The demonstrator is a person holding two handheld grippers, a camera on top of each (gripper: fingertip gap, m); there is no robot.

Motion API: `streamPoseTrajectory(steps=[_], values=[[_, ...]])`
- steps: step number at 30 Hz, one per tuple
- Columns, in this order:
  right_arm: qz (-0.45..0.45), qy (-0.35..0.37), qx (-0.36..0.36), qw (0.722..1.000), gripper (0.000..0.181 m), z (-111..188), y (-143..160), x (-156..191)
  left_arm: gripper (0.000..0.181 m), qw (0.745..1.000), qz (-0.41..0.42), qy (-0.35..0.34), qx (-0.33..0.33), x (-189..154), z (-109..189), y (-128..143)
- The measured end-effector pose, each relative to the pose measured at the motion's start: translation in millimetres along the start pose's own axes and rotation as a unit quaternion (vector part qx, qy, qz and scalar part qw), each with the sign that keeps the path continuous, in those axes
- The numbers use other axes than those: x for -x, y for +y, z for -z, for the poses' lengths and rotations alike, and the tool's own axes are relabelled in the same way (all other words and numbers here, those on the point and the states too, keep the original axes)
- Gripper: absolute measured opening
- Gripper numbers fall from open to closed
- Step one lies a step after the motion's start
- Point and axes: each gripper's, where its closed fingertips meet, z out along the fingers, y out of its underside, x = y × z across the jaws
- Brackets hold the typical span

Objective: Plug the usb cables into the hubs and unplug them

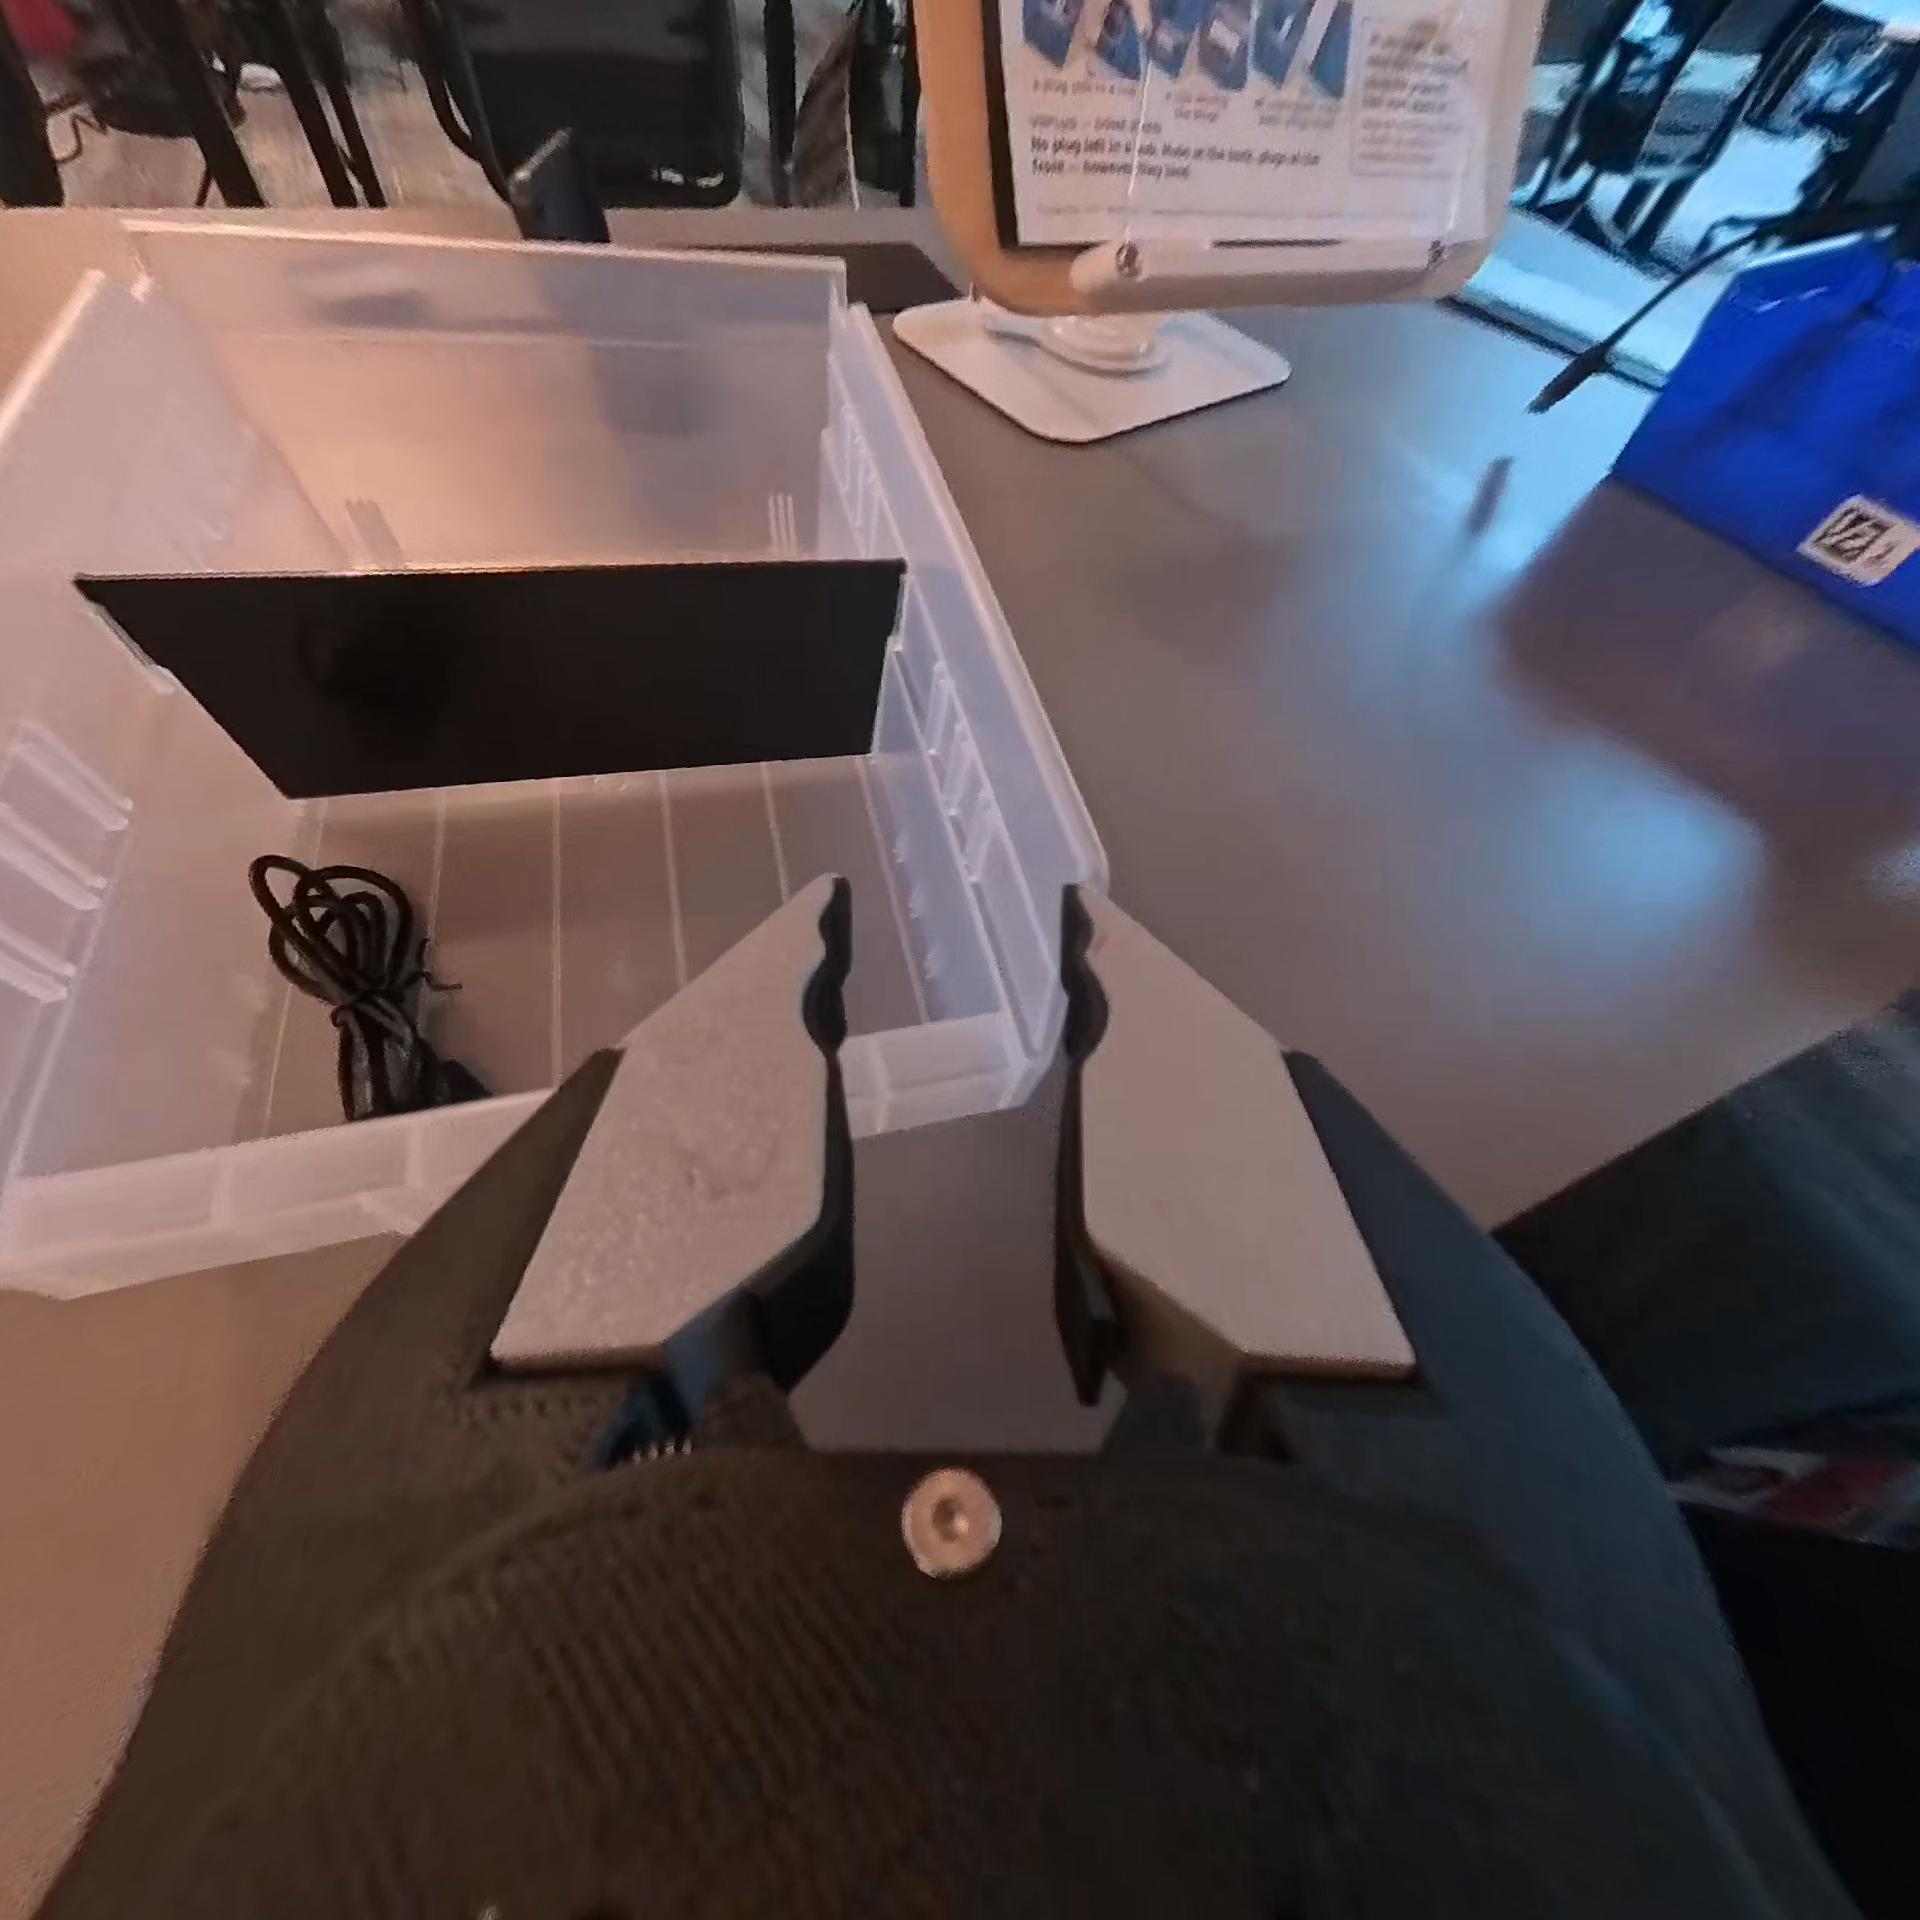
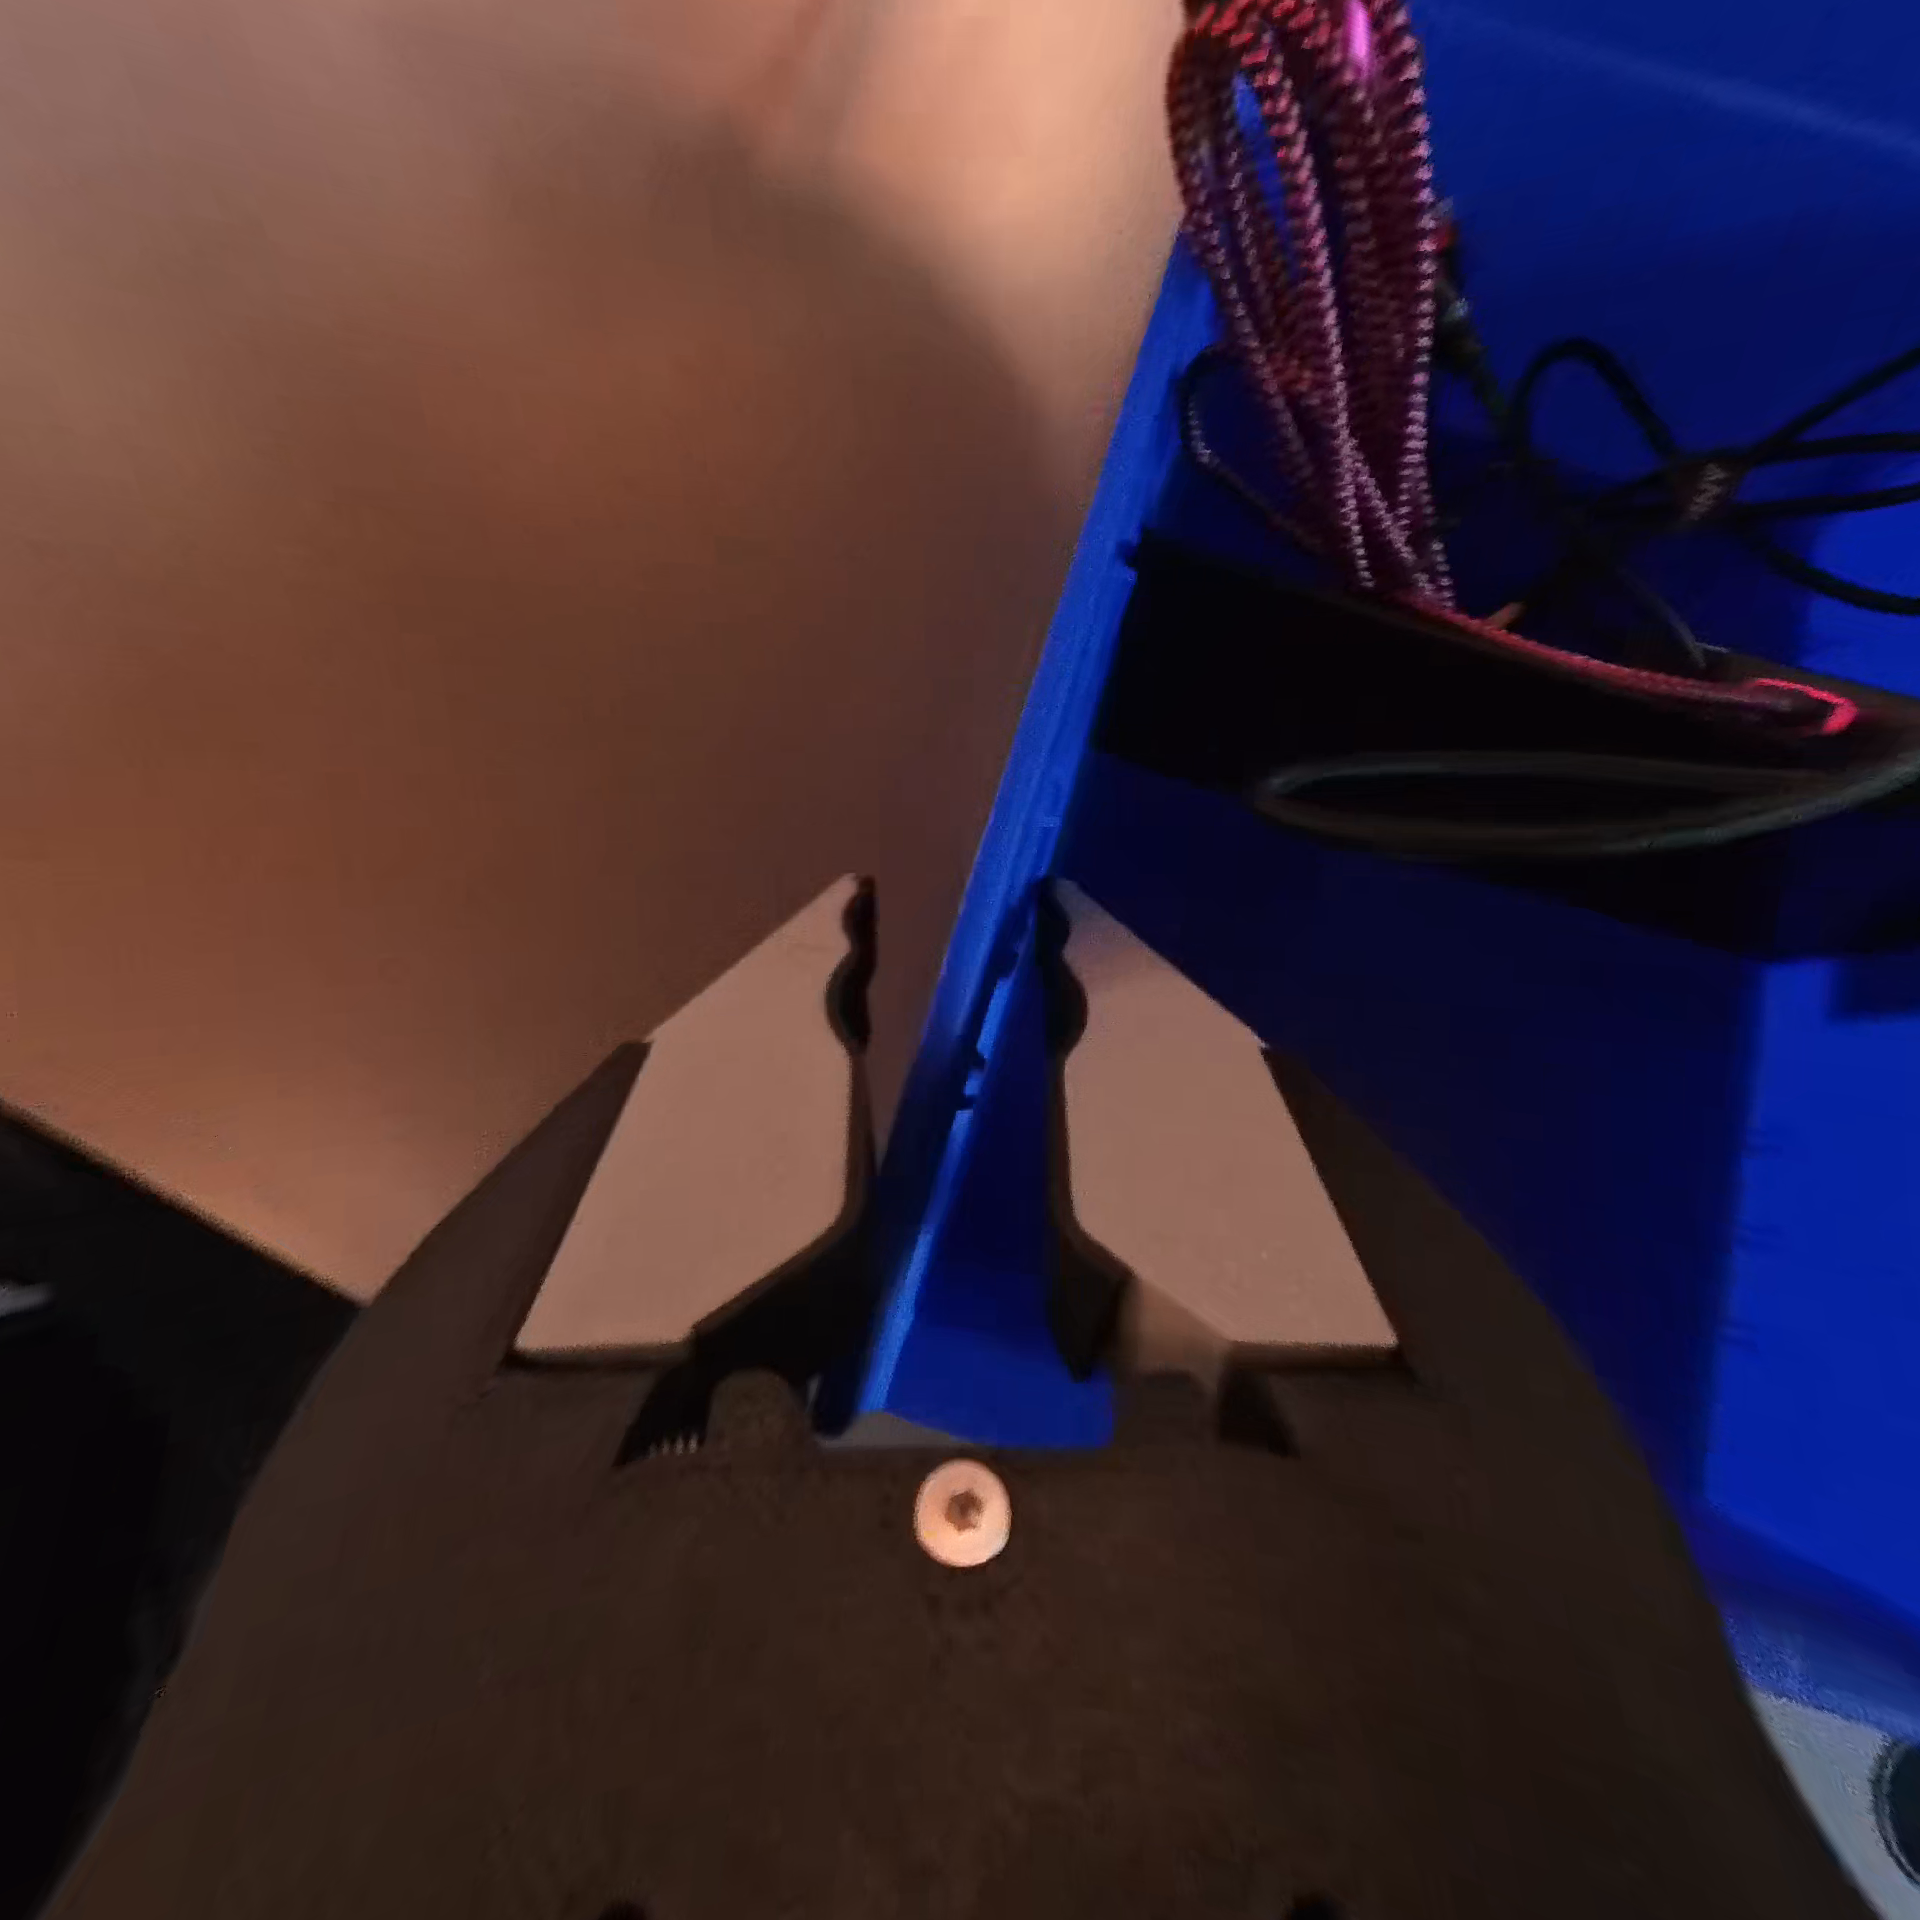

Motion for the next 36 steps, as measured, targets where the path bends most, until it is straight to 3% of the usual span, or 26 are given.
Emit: streamPoseTrajectory(steps=[2, 5, 7, 9, 12, 13, 18, 22, 28, 30, 32, 36], values=[[0.016, 0.055, 0.004, 0.998, 0.015, -0.3, -1.1, -6.7, 0.072, 0.999, 0.003, 0.054, -0.005, -18.3, 4.2, 2.8], [0.040, 0.130, 0.018, 0.991, 0.006, -0.3, -0.1, -13.8, 0.080, 0.997, 0.006, 0.072, -0.009, -30.3, -1.8, 7.1], [0.029, 0.129, 0.022, 0.991, 0.006, -1.4, -0.9, -7.5, 0.059, 0.999, -0.024, 0.027, 0.001, -20.3, -21.8, 13.3], [0.018, 0.118, 0.023, 0.993, 0.008, -3.5, -3.0, 4.0, 0.015, 0.998, -0.050, 0.014, 0.033, -17.0, -43.2, 24.4], [0.019, 0.135, 0.030, 0.990, 0.006, -5.8, -6.5, 25.6, 0.002, 0.988, -0.113, -0.098, 0.041, -0.3, -46.7, 17.5], [0.015, 0.125, 0.026, 0.992, 0.008, -7.8, -9.6, 39.8, 0.002, 0.981, -0.142, -0.128, 0.042, 3.4, -40.4, 14.2], [0.020, 0.083, 0.008, 0.996, 0.017, -30.5, -39.6, 135.9, 0.001, 0.989, -0.097, -0.097, -0.060, -8.4, 5.3, -22.5], [0.024, 0.019, -0.041, 0.999, 0.023, -59.6, -80.3, 237.8, 0.003, 0.975, -0.127, -0.159, -0.094, -8.5, 49.3, -56.1], [0.008, -0.079, -0.092, 0.993, 0.040, -106.7, -153.5, 394.3, 0.004, 0.961, -0.148, -0.173, -0.155, -16.8, 94.4, -99.6], [0.020, -0.079, -0.127, 0.989, 0.043, -95.4, -177.4, 422.4, 0.004, 0.956, -0.156, -0.171, -0.180, -27.8, 107.9, -119.6], [0.040, -0.115, -0.178, 0.976, 0.054, -62.1, -194.6, 440.0, 0.004, 0.948, -0.182, -0.162, -0.203, -47.2, 116.4, -139.3], [0.045, -0.139, -0.250, 0.957, 0.065, 8.9, -202.5, 402.8, 0.004, 0.933, -0.242, -0.113, -0.240, -111.8, 111.9, -171.5]])
